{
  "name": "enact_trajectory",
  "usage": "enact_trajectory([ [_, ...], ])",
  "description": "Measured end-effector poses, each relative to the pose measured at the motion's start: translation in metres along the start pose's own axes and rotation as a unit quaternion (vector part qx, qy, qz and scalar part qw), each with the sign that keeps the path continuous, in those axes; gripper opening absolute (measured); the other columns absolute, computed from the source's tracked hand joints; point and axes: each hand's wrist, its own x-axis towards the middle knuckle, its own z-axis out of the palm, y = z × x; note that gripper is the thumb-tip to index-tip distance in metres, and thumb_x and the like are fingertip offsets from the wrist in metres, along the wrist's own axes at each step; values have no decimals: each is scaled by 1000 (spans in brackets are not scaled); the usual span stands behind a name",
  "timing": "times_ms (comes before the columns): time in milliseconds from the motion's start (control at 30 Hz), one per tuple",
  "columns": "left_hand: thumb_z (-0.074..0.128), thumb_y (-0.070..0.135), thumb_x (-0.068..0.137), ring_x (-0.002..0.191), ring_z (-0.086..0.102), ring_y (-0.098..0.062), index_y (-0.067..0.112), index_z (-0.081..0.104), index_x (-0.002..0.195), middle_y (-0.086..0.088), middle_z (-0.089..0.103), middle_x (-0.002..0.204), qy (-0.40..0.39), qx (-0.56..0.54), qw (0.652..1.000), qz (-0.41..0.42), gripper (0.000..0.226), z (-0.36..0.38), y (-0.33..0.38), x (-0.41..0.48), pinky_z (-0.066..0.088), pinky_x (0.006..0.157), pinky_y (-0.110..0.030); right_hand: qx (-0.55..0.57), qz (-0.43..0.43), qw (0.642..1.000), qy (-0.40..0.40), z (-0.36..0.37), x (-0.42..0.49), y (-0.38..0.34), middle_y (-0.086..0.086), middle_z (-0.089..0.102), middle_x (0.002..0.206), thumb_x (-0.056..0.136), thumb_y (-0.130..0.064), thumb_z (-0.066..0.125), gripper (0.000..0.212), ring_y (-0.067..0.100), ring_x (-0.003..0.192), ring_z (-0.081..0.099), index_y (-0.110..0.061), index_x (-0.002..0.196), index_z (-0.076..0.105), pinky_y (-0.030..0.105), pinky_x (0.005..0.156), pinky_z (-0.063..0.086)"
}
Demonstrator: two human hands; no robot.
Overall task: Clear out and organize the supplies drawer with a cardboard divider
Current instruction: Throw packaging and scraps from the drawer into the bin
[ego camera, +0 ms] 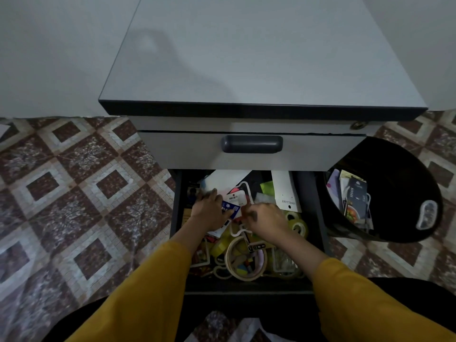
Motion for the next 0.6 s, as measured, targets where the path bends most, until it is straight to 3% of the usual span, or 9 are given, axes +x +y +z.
enact_trajectory([
  [100, 31, 51, 97, 139, 21, -31, 6, 30, 142, -12, 20, 152, -7, -19, 1000, 1, 63, 3, 3, -3, 21, 112, -41, 18, 3, 1000, -4, 1, -4, -1, 2, 67, 103, 92, -24, 53, 21, 19, 95, 60, -18, 104, 68, 34, 94, 45],
  [233, 37, 49, 95, 125, 40, -29, 7, 37, 135, -13, 37, 139, 13, -42, 999, 5, 58, 0, 3, -3, 36, 100, -39, 27, 6, 1000, -9, 1, -7, 0, 4, 68, 102, 91, -24, 55, 20, 20, 95, 60, -15, 102, 69, 37, 94, 45],
  [400, 37, 44, 96, 128, 32, -29, 6, 27, 138, -17, 31, 141, 73, -35, 997, -15, 58, -8, -2, 9, 34, 102, -41, 22, 10, 1000, -12, 0, -3, -1, 5, 67, 104, 90, -24, 56, 19, 21, 97, 60, -15, 101, 68, 39, 91, 48],
  [533, 26, 50, 96, 126, 29, -30, 5, 47, 126, -17, 28, 141, 66, 43, 996, -51, 58, -2, -6, 18, 29, 105, -44, 33, 13, 999, -13, 0, 0, -1, 4, 67, 104, 90, -24, 54, 19, 20, 93, 62, -17, 101, 68, 38, 87, 50],
  [600, 25, 49, 97, 126, 29, -31, 6, 54, 121, -17, 29, 140, 66, 8, 995, -71, 57, -4, -7, 23, 26, 108, -48, 32, 11, 999, -6, 0, 1, 0, 4, 68, 103, 91, -22, 54, 19, 19, 91, 63, -15, 101, 69, 33, 84, 52],
])
